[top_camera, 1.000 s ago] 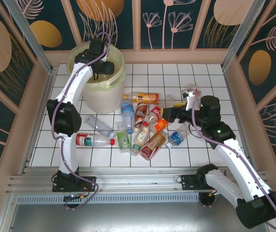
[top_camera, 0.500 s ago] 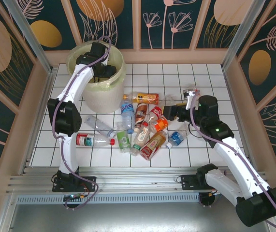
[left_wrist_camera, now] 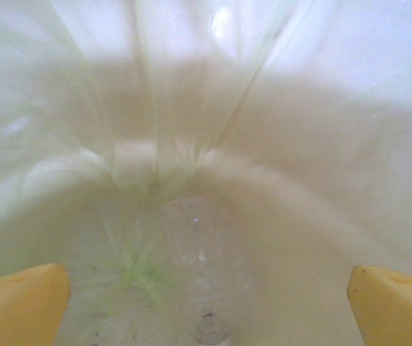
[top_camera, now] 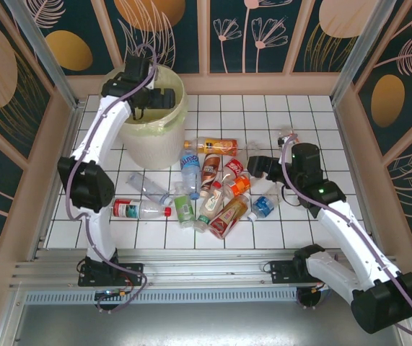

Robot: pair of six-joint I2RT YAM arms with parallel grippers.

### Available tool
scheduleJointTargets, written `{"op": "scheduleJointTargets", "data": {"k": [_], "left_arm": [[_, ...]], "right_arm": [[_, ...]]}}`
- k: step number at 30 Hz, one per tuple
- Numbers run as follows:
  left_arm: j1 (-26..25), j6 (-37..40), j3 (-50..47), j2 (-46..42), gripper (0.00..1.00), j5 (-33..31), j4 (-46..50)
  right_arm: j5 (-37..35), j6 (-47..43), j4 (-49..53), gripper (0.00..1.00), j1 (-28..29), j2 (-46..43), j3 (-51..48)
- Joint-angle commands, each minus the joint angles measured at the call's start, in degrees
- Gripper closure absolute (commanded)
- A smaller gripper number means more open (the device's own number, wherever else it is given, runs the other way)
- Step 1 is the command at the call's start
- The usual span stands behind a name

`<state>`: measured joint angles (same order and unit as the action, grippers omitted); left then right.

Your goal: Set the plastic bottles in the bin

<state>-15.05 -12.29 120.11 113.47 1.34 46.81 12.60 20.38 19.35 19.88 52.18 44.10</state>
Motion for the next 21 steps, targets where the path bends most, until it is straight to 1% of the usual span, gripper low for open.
{"op": "scheduleJointTargets", "data": {"k": [1,5,8,10,13,14,17,19,21], "left_arm": [[0.2,-1.0,-3.7,-7.1,0.01,1.4,-5.3],[0.2,-1.1,-11.8,-14.8,0.01,4.3,-12.9],[0.2,-2.0,-19.3,-22.6,0.01,8.4,-20.0],[0.2,-2.7,-25.4,-27.8,0.01,12.6,-25.0],[-0.1,-4.8,-35.4,-35.0,0.01,19.5,-32.8],[-0.5,-5.8,-38.0,-36.8,0.01,20.8,-34.5],[-3.4,-7.4,-44.5,-42.2,0.01,23.5,-37.7],[-7.4,-7.4,-48.1,-45.4,0.01,23.0,-39.5],[-10.7,-8.2,-51.6,-47.5,0.01,23.9,-41.4]], "right_arm": [[-6.3,4.2,2.4,0.06,0.1,-0.4,-1.9],[-11.0,7.3,4.4,0.05,0.0,-1.7,-3.1],[-15.3,11.1,7.0,0.03,-0.1,-2.4,-3.8],[-18.6,14.2,8.6,0.01,-0.4,-2.9,-4.7],[-20.0,17.6,9.8,0.01,-0.6,-3.9,-6.2],[-20.4,18.5,10.1,0.01,-0.6,-4.1,-6.7],[-21.0,21.2,10.2,0.01,-0.8,-4.4,-8.9],[-20.8,22.7,9.9,0.01,-0.8,-4.2,-10.4],[-21.5,23.7,9.7,0.01,-0.8,-3.9,-11.9]]}}
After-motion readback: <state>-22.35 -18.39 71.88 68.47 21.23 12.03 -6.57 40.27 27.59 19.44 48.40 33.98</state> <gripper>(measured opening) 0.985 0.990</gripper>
